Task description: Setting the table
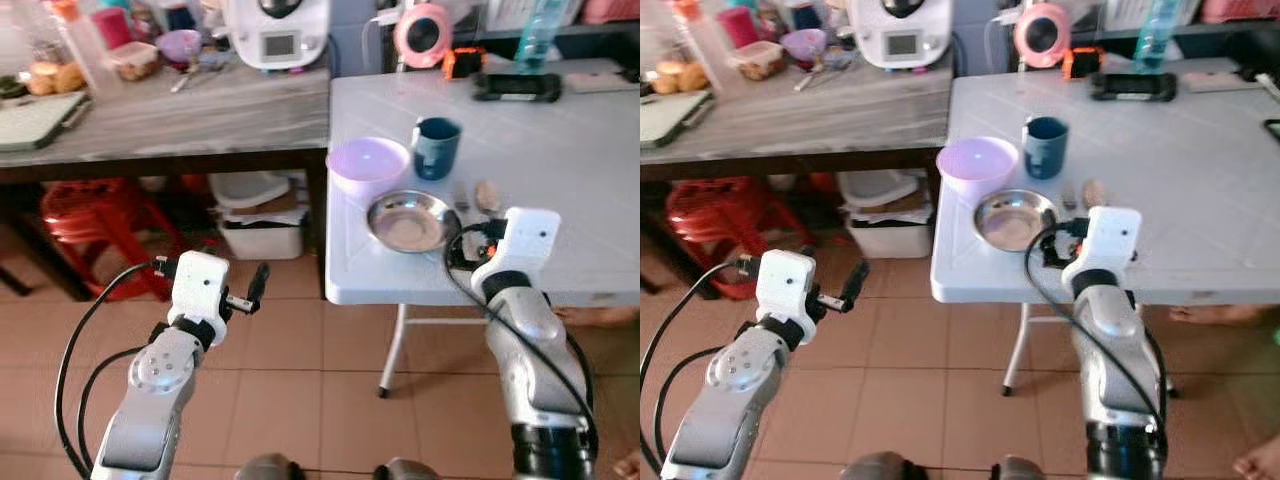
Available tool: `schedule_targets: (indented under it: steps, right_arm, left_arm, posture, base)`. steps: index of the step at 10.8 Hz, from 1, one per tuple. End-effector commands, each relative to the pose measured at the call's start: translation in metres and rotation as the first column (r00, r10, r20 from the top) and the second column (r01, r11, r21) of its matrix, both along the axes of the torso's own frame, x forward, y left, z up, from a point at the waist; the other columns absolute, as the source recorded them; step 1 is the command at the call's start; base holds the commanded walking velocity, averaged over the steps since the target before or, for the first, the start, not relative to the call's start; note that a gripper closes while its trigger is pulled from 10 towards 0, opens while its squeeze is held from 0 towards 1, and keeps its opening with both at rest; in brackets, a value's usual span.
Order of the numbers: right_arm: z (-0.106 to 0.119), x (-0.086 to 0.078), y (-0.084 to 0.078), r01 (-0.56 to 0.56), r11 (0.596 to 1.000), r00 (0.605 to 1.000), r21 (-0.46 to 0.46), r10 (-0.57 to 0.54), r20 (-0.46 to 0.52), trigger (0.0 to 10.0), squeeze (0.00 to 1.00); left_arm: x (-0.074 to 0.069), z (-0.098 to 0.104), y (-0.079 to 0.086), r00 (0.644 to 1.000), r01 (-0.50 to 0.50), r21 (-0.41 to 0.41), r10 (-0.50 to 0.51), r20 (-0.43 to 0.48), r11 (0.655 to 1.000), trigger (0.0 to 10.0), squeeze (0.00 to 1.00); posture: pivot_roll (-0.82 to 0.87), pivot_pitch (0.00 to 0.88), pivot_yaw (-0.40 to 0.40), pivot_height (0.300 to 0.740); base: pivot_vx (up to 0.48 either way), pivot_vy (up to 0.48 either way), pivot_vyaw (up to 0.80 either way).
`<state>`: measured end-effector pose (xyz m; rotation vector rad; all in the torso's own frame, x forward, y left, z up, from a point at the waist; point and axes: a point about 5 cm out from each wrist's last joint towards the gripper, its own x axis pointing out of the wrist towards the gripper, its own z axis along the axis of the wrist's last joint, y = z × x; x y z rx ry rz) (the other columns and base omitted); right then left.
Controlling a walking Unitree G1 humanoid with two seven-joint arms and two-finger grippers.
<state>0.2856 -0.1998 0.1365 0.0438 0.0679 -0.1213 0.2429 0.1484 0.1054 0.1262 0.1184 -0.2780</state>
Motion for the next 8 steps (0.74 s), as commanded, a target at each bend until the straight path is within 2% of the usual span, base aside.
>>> schedule_targets:
  steps: [1, 2, 3, 5, 7, 8]
  right_arm:
    - [0.005, 0.003, -0.002, 0.001, 1.000, 1.000, 0.025, 0.000, -0.009, 10.0, 0.00]
    - [0.005, 0.007, -0.004, -0.008, 0.998, 0.999, 0.062, 0.011, -0.049, 10.0, 0.00]
    - [0.007, 0.010, -0.003, -0.037, 0.989, 0.998, 0.146, 0.045, -0.052, 10.0, 0.00]
    - [0.008, 0.017, -0.002, -0.055, 0.974, 0.995, 0.219, 0.071, -0.070, 10.0, 0.00]
    - [0.016, 0.028, 0.012, -0.138, 0.955, 0.981, 0.262, 0.168, -0.097, 10.0, 0.00]
    - [0.015, 0.028, 0.016, -0.160, 0.952, 0.974, 0.261, 0.195, -0.115, 10.0, 0.00]
  left_arm:
    - [0.000, 0.003, 0.002, 1.000, 0.011, 0.015, -0.011, 0.001, 1.000, 10.0, 0.00]
    - [0.000, 0.003, 0.000, 1.000, 0.017, 0.015, -0.017, -0.005, 1.000, 10.0, 0.00]
    - [-0.001, 0.003, 0.000, 1.000, 0.021, 0.015, -0.021, -0.009, 1.000, 10.0, 0.00]
    - [-0.004, 0.004, 0.002, 1.000, 0.017, 0.019, -0.017, -0.017, 1.000, 10.0, 0.00]
    - [-0.007, 0.004, 0.005, 0.999, 0.023, 0.028, -0.022, -0.034, 0.999, 10.0, 0.00]
    - [-0.007, 0.004, 0.005, 0.999, 0.026, 0.029, -0.025, -0.037, 0.999, 10.0, 0.00]
  posture:
    - [0.04, 0.029, 0.133, 0.740]
    - [0.04, 0.035, 0.133, 0.740]
    - [0.05, 0.042, 0.132, 0.740]
    - [0.06, 0.052, 0.133, 0.740]
    - [0.06, 0.071, 0.139, 0.740]
    - [0.06, 0.074, 0.141, 0.740]
  base:
    - [0.000, 0.000, 0.00]
    - [0.000, 0.000, 0.00]
    - [0.000, 0.000, 0.00]
    - [0.000, 0.000, 0.00]
    - [0.000, 0.000, 0.00]
    - [0.000, 0.000, 0.00]
